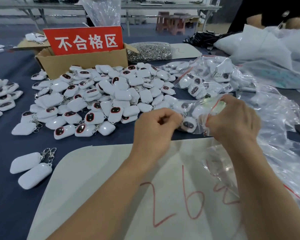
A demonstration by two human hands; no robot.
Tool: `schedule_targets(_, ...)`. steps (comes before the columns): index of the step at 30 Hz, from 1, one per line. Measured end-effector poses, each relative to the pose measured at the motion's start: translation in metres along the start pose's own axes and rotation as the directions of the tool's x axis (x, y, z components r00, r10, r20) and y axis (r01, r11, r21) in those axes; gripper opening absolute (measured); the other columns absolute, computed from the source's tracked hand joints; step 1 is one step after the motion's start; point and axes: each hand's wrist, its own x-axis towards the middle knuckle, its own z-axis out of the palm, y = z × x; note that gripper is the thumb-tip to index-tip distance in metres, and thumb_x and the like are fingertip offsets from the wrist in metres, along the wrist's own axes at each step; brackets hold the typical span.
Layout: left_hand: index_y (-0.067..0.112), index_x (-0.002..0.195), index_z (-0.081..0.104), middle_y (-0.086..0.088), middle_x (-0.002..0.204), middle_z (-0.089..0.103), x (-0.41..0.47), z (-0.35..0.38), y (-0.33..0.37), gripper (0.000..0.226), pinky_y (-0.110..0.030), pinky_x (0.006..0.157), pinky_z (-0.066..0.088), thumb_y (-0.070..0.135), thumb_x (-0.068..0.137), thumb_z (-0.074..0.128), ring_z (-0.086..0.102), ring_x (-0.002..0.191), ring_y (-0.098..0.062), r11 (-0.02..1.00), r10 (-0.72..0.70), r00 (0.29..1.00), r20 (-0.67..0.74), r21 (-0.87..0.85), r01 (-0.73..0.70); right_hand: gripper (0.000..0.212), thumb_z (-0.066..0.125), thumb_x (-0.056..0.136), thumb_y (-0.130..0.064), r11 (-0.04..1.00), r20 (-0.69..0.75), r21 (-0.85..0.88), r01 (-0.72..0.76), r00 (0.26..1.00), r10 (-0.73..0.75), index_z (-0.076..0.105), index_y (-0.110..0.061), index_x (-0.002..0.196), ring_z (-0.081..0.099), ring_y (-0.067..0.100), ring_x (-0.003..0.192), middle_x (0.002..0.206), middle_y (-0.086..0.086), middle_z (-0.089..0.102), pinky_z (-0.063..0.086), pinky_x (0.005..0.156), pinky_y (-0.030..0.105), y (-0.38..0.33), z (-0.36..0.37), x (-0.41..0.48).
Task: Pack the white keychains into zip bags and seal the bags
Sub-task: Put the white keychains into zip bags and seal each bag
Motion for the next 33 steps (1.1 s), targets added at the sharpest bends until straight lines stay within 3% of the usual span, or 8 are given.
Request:
schedule_targets(6,0.020,0.075,0.071,-0.012,0.070,0.062,0.014,-0.023,-0.006,0.019,-0.031,0.058,0.037,0.035,0.084,0.068,0.040,0.054,-0.009,0.985,-0.089,0.978,-0.188,0.126,0.114,0.050,0.070,0.077,-0.007,0.998,-0.023,0.045,-0.054,0.998,0.055,0.068,-0.023,0.125,0.049,0.039,0.130,0.136,0.012,0.054,0.040,0.110,0.045,0.009,-0.007,0.004)
schedule_targets(10,0.031,0.071,0.072,0.010,0.054,0.060,0.015,-0.027,-0.008,0.015,-0.026,0.057,0.036,0.035,0.085,0.068,0.048,0.050,-0.005,0.963,-0.105,0.969,-0.224,0.219,0.155,0.039,0.053,0.067,0.010,0.905,-0.457,0.385,0.181,0.889,0.016,0.073,-0.022,0.078,0.060,0.026,0.110,0.099,-0.004,0.066,0.036,0.087,0.009,0.005,-0.018,-0.001)
schedule_targets(12,0.031,0.072,0.073,0.014,0.062,0.065,0.015,-0.029,-0.011,0.018,-0.030,0.065,0.044,0.038,0.087,0.066,0.058,0.065,-0.005,0.919,-0.023,0.967,-0.253,0.376,0.120,0.037,0.049,0.066,0.007,0.858,-0.538,0.414,0.304,0.842,-0.039,0.069,-0.024,0.070,0.063,0.022,0.098,0.086,-0.007,0.065,0.035,0.079,0.007,-0.007,-0.016,-0.011)
schedule_targets(16,0.025,0.123,0.071,0.002,0.141,0.058,0.021,-0.037,-0.020,0.033,-0.036,0.115,0.031,0.038,0.093,0.066,0.041,0.138,-0.022,0.665,0.164,0.976,-0.144,0.747,-0.002,0.034,0.059,0.078,0.001,0.850,-0.051,0.399,0.344,0.934,-0.353,0.077,-0.023,0.096,0.060,0.018,0.108,0.113,0.005,0.070,0.037,0.090,0.020,-0.028,0.018,-0.031)
schedule_targets(20,0.019,0.152,0.043,-0.005,0.166,0.029,0.024,-0.046,-0.032,0.062,-0.040,0.126,0.011,0.041,0.097,0.059,0.015,0.155,-0.024,0.518,0.016,1.000,0.023,0.855,-0.028,0.068,0.061,0.097,-0.036,0.918,0.381,0.092,0.386,0.838,-0.391,0.037,-0.015,0.157,0.023,0.026,0.153,0.164,0.008,0.033,0.016,0.124,0.036,-0.031,0.048,-0.042)
schedule_targets(24,0.023,0.149,0.046,-0.003,0.163,0.034,0.024,-0.043,-0.032,0.055,-0.042,0.126,0.008,0.042,0.098,0.051,0.023,0.152,-0.021,0.472,0.016,0.997,0.079,0.878,-0.077,0.070,0.048,0.103,-0.041,0.876,0.408,0.029,0.481,0.795,-0.449,0.023,-0.016,0.162,0.014,0.023,0.158,0.169,0.009,0.025,0.001,0.126,0.041,-0.034,0.056,-0.043)
schedule_targets(28,0.021,0.150,0.044,-0.003,0.162,0.036,0.023,-0.042,-0.032,0.056,-0.042,0.126,0.009,0.038,0.098,0.054,0.026,0.151,-0.021,0.479,0.033,0.997,0.074,0.874,-0.081,0.053,0.053,0.097,-0.033,0.901,0.303,0.034,0.433,0.854,-0.422,0.041,-0.019,0.146,0.053,0.027,0.132,0.134,0.004,0.064,0.029,0.112,0.042,-0.040,0.051,-0.047)
schedule_targets(33,0.013,0.147,0.047,-0.007,0.148,0.048,0.024,-0.051,-0.030,0.059,-0.039,0.119,0.024,0.024,0.092,0.063,0.038,0.140,-0.029,0.567,0.112,0.992,-0.053,0.823,-0.019,0.047,0.058,0.092,-0.026,0.878,0.248,0.069,0.473,0.845,-0.475,0.053,-0.018,0.139,0.040,0.024,0.141,0.146,0.002,0.051,0.018,0.121,0.036,-0.045,0.053,-0.055)
